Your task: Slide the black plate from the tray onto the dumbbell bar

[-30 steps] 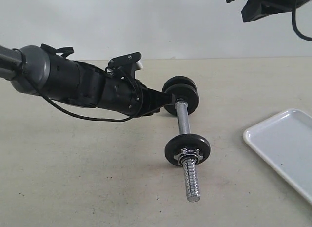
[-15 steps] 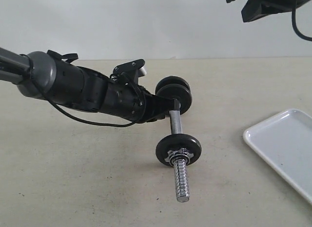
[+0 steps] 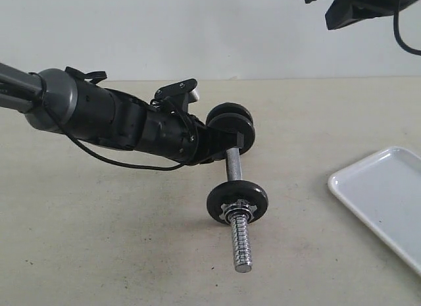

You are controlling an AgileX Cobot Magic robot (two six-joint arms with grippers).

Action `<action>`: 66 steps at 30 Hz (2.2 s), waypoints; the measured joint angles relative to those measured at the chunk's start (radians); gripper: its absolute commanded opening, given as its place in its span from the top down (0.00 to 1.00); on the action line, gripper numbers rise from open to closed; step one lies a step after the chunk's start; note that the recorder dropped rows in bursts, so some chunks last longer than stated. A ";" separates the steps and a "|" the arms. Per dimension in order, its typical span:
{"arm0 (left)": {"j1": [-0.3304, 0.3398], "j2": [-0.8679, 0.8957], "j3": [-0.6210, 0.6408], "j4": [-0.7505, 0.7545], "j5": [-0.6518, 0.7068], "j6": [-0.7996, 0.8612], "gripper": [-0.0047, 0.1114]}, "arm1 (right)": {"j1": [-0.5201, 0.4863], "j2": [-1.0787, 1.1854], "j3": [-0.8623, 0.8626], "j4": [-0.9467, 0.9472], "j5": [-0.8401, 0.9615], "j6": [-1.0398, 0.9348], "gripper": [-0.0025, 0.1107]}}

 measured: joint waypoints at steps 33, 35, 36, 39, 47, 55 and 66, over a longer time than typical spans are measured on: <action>0.000 -0.052 0.000 0.168 -0.051 0.000 0.92 | 0.000 0.000 0.000 0.000 -0.004 0.000 0.98; 0.000 -0.082 0.000 0.184 -0.087 0.000 0.92 | 0.000 0.000 0.000 0.000 -0.006 0.000 0.98; 0.000 -0.094 0.000 0.187 -0.105 0.000 0.92 | 0.000 0.000 0.000 0.000 -0.006 0.000 0.98; 0.000 -0.129 0.000 0.195 -0.136 0.005 0.92 | 0.000 0.000 0.000 0.000 -0.006 -0.016 0.98; 0.000 -0.176 0.000 0.194 -0.138 0.017 0.92 | 0.000 0.000 0.000 0.000 0.002 -0.027 0.98; 0.000 -0.264 0.000 0.203 -0.134 0.032 0.92 | 0.000 -0.004 0.000 -0.006 -0.003 -0.071 0.98; 0.000 -0.682 0.061 0.422 -0.129 0.036 0.92 | 0.000 -0.188 0.014 -0.041 -0.065 -0.177 0.98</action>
